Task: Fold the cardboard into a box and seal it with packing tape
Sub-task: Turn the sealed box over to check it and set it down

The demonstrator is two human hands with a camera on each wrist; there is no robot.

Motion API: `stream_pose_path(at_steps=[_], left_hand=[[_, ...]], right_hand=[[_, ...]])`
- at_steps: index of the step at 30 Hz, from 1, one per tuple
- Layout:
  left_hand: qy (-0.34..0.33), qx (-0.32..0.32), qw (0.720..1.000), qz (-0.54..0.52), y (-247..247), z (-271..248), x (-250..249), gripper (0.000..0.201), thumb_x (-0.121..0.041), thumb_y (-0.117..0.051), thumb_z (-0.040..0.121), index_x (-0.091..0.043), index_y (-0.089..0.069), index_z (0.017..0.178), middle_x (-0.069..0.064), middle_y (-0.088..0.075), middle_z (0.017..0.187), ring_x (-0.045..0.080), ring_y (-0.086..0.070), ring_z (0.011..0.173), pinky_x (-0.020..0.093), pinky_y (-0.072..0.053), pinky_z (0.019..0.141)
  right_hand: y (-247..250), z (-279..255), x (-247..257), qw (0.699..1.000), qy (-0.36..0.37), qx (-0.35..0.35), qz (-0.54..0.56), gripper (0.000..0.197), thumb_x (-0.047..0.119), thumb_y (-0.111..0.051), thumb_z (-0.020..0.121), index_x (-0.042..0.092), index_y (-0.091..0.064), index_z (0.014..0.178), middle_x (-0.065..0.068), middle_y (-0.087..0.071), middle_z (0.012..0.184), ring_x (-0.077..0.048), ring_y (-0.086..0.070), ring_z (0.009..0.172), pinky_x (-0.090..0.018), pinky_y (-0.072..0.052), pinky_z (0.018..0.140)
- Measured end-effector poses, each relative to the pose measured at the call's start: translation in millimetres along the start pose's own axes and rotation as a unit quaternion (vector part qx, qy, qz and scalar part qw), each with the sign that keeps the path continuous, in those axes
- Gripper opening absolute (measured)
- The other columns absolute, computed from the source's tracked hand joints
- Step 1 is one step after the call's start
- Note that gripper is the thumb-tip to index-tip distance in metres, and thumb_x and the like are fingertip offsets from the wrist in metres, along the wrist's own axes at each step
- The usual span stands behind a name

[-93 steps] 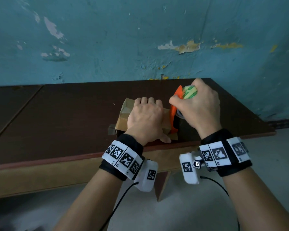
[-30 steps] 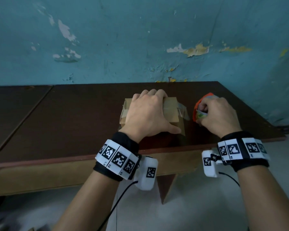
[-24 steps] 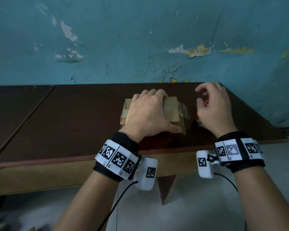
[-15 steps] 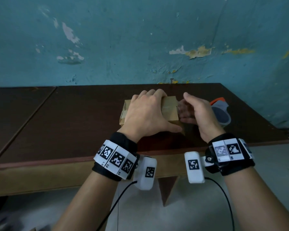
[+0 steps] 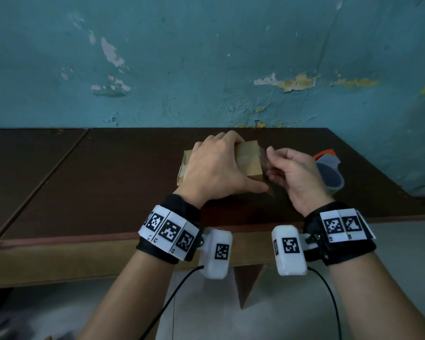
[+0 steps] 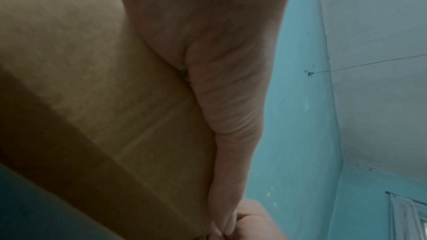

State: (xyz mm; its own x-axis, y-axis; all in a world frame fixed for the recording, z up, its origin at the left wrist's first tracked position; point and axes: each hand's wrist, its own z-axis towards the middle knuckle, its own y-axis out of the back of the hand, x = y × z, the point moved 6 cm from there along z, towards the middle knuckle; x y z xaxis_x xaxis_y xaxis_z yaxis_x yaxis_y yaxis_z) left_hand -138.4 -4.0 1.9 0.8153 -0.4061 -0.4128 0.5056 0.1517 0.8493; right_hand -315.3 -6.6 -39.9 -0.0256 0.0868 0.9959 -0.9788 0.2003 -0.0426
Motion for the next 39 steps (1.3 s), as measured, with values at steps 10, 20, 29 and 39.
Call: stream_pose_path(at_steps=[10, 20, 29, 39], left_hand=[[0.022, -0.025, 0.998, -0.059, 5.8, -2.5, 3.5, 0.094, -0.075, -0.088, 0.046, -0.026, -0.062, 0.121, -0.01, -0.066, 0.106, 0.013, -0.063, 0.097, 0.044, -0.053, 0.095], [0.041, -0.035, 0.993, -0.106, 15.4, -6.0, 10.4, 0.092, -0.071, -0.091, 0.051, -0.028, -0.059, 0.126, -0.014, -0.064, 0.111, 0.01, -0.061, 0.102, 0.04, -0.051, 0.095], [0.026, -0.033, 0.993, -0.106, 17.0, -8.5, 11.4, 0.093, -0.072, -0.09, 0.054, -0.027, -0.059, 0.129, -0.01, -0.063, 0.119, 0.014, -0.059, 0.11, 0.042, -0.05, 0.096], [0.006, -0.037, 0.983, -0.181, 14.9, -8.5, 23.2, 0.107, -0.081, -0.08, 0.057, -0.027, -0.049, 0.144, -0.01, -0.059, 0.133, 0.012, -0.055, 0.124, 0.04, -0.049, 0.106]], right_hand=[[-14.5, -5.3, 11.2, 0.954, 0.203, -0.057, -0.215, 0.024, 0.031, -0.064, 0.098, 0.01, -0.063, 0.087, -0.006, -0.069, 0.071, -0.015, -0.065, 0.061, -0.029, -0.05, 0.052], [-16.3, -1.6, 9.0, 0.907, 0.179, -0.06, -0.376, 0.021, 0.036, -0.058, 0.099, 0.016, -0.058, 0.098, 0.007, -0.055, 0.076, -0.005, -0.053, 0.067, -0.026, -0.036, 0.055], [-14.6, -1.8, 25.2, 0.942, 0.19, -0.085, -0.263, 0.037, 0.054, -0.058, 0.093, 0.017, -0.062, 0.094, 0.002, -0.064, 0.084, -0.014, -0.062, 0.08, -0.034, -0.051, 0.067], [-36.6, -11.3, 16.6, 0.996, -0.046, 0.08, -0.019, 0.053, 0.071, -0.049, 0.089, 0.026, -0.072, 0.104, -0.002, -0.075, 0.104, -0.019, -0.071, 0.101, -0.04, -0.057, 0.087]])
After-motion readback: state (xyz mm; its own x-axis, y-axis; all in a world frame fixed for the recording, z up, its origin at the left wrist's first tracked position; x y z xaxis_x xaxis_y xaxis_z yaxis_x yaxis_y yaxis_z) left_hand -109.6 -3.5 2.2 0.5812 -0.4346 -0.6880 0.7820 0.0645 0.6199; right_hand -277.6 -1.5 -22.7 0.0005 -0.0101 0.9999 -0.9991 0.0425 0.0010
